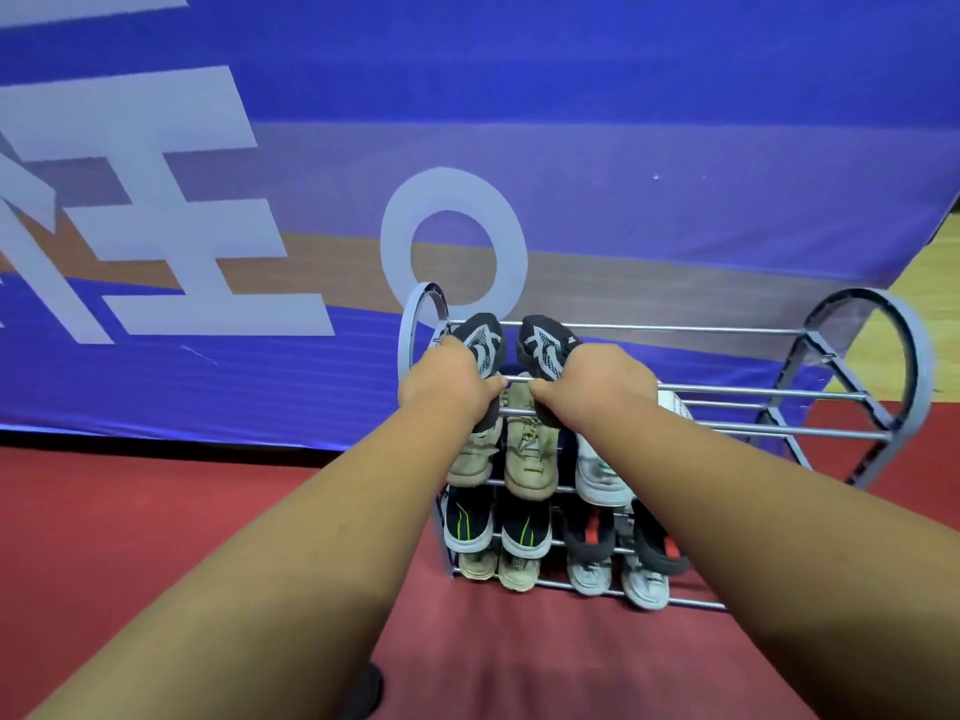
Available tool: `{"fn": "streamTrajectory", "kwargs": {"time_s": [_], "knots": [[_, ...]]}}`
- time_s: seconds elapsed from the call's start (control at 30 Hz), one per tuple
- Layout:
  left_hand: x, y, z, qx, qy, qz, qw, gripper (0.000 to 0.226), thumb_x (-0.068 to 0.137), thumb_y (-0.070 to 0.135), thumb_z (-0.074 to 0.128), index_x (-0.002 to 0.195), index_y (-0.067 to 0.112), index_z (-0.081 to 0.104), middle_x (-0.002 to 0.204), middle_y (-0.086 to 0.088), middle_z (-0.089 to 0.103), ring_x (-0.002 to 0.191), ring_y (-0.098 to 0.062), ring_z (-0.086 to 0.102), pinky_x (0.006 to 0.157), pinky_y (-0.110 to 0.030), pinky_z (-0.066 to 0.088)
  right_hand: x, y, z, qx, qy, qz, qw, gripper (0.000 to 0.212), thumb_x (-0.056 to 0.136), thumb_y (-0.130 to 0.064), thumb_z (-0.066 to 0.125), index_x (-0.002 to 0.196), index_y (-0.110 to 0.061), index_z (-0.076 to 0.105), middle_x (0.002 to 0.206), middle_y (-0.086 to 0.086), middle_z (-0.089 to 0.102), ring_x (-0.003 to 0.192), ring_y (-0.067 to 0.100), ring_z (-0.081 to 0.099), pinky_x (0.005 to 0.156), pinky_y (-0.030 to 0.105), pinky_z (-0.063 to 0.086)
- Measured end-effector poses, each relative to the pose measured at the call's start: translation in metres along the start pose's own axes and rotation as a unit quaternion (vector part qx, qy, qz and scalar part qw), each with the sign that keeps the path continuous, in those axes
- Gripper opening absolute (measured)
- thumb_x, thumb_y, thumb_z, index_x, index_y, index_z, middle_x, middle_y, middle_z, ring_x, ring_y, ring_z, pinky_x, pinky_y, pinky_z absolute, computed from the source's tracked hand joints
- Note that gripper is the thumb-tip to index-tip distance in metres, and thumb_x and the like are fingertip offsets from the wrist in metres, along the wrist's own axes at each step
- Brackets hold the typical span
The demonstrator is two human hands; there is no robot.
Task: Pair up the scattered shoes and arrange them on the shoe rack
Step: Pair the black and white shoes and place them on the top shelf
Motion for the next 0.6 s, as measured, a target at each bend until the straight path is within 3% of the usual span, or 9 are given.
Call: {"fn": "streamTrajectory", "kwargs": {"time_s": [0.1, 0.2, 0.3, 0.37, 0.47, 0.6], "knots": [[-0.004, -0.009, 0.005, -0.012, 0.011, 0.000, 1.000, 0.078, 0.076, 0.073, 0.070, 0.121, 0.014, 0.047, 0.104, -0.004, 0.060, 0.095, -0.030, 0.063, 0.064, -0.037, 0.045, -0.006, 0.005, 0.016, 0.031, -0.043, 0.003, 0.999, 0.060, 0.074, -0.070, 0.061, 0.102, -0.016, 0.063, 0.104, 0.006, 0.063, 0.097, 0.032, 0.062, 0.080, 0.039, 0.056], [-0.006, -0.013, 0.007, -0.037, -0.021, 0.006, 0.999, 0.072, 0.070, 0.070, 0.076, 0.107, 0.015, 0.048, 0.095, 0.001, 0.060, 0.091, -0.027, 0.063, 0.067, -0.037, 0.053, -0.011, 0.007, 0.020, 0.055, -0.054, -0.004, 0.997, 0.074, 0.071, -0.064, 0.065, 0.120, -0.009, 0.055, 0.116, 0.011, 0.057, 0.113, 0.035, 0.053, 0.087, 0.041, 0.048], [-0.007, -0.011, 0.008, -0.060, -0.028, 0.025, 0.997, 0.050, 0.073, 0.058, 0.077, 0.090, 0.014, 0.059, 0.084, -0.003, 0.064, 0.087, -0.029, 0.066, 0.067, -0.038, 0.059, -0.014, 0.001, 0.017, 0.068, -0.038, -0.028, 0.997, 0.052, 0.077, -0.055, 0.065, 0.103, -0.010, 0.060, 0.105, 0.010, 0.057, 0.107, 0.034, 0.052, 0.085, 0.038, 0.046], [-0.008, -0.010, 0.008, -0.072, -0.013, 0.028, 0.997, 0.041, 0.076, 0.051, 0.074, 0.077, 0.014, 0.055, 0.076, -0.004, 0.062, 0.091, -0.032, 0.065, 0.058, -0.034, 0.052, -0.015, -0.003, 0.014, 0.084, -0.010, -0.039, 0.996, 0.038, 0.080, -0.051, 0.063, 0.086, -0.013, 0.061, 0.095, 0.008, 0.058, 0.102, 0.034, 0.053, 0.084, 0.038, 0.047], [-0.007, -0.012, 0.011, -0.083, 0.008, 0.026, 0.996, 0.045, 0.080, 0.053, 0.072, 0.078, 0.013, 0.051, 0.075, -0.005, 0.059, 0.096, -0.034, 0.062, 0.055, -0.034, 0.043, -0.010, -0.007, 0.018, 0.089, 0.009, -0.036, 0.995, 0.056, 0.084, -0.063, 0.060, 0.095, -0.009, 0.066, 0.100, 0.011, 0.062, 0.104, 0.033, 0.054, 0.088, 0.038, 0.047], [0.001, -0.009, 0.012, -0.072, 0.021, 0.035, 0.997, 0.047, 0.085, 0.054, 0.070, 0.088, 0.010, 0.054, 0.082, -0.007, 0.063, 0.098, -0.033, 0.060, 0.062, -0.038, 0.050, -0.003, -0.011, 0.025, 0.082, 0.026, -0.035, 0.996, 0.072, 0.084, -0.073, 0.062, 0.108, -0.005, 0.066, 0.113, 0.014, 0.060, 0.112, 0.033, 0.050, 0.094, 0.039, 0.045]]}}
Point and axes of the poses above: each hand's wrist, its own x-axis towards the middle knuckle, its own z-axis out of the palm, y = z × x, the point moved 6 cm from there along x, towards the middle knuckle
